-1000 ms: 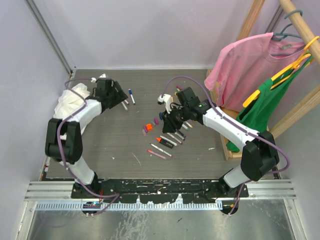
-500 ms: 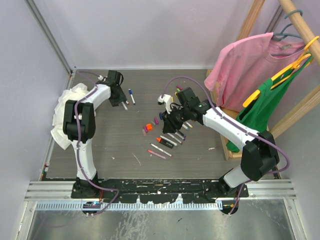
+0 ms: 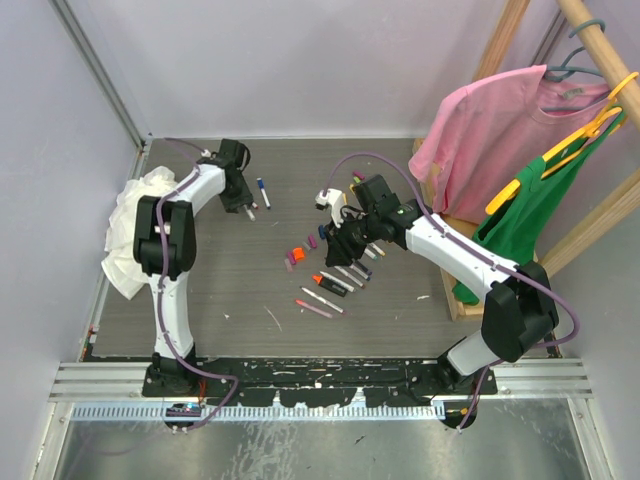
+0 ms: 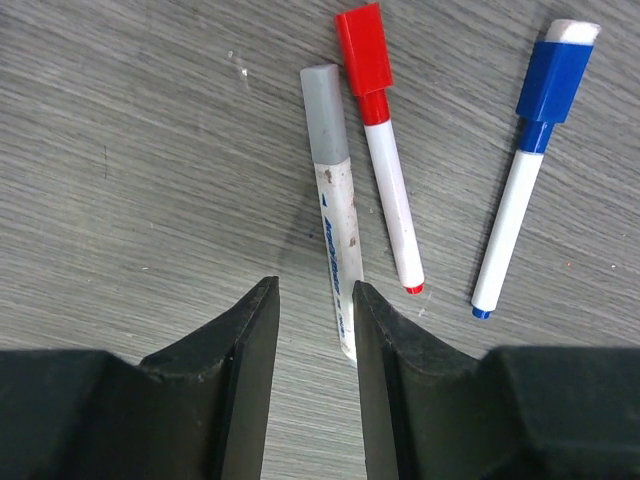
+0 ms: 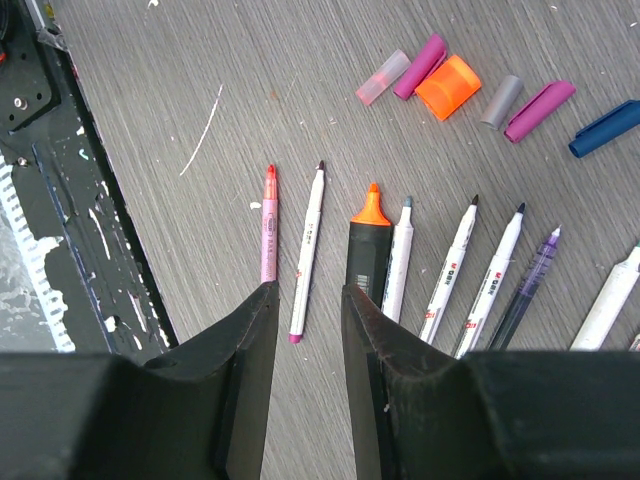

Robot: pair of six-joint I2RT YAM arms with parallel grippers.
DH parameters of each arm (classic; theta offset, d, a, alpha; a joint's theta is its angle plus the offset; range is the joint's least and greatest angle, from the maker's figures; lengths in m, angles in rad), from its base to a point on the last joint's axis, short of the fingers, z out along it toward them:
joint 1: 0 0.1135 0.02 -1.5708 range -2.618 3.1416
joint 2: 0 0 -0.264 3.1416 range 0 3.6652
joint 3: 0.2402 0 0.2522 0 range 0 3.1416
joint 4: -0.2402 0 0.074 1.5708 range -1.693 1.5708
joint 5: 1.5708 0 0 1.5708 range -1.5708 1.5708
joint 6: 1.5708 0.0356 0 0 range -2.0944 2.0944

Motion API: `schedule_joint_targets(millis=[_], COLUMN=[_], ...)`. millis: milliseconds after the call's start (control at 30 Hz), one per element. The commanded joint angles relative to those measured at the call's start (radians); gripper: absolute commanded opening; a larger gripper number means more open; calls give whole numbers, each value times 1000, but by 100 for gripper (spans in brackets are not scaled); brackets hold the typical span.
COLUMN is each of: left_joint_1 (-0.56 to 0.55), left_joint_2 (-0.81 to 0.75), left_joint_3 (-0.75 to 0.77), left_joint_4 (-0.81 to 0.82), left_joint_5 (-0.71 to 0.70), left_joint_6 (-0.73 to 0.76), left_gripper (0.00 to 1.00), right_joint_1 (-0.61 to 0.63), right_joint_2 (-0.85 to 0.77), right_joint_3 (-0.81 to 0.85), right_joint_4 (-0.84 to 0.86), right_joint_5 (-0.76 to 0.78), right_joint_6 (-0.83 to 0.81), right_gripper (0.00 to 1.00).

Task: Open the pen caps
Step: Pick up the pen from the center of the board.

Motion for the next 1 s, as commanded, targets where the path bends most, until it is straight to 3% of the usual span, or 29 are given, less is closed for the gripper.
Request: schedule_joint_targets(millis=[0,367,600,967], left_joint_1=[-3,-2,-2,-1], left_joint_2=[21,19,-83,-6], left_joint_3=[36,45,-42,19], left_joint_4=[-49,-51,74,-1], left_joint_5=[-36,2,36,27], left_joint_6=[45,57,37,44], left_gripper=[37,38,41,43], right_joint_1=[-4,-4,-4,-4], right_joint_2=[-41,-41,-41,-47], right_joint_3=[0,0,-1,0], right_joint_4=[13,13,13,13], right_joint_5=[-13,-13,-15,-20], right_joint_6=[-16,-16,-16,-17], right_gripper=[37,37,37,37])
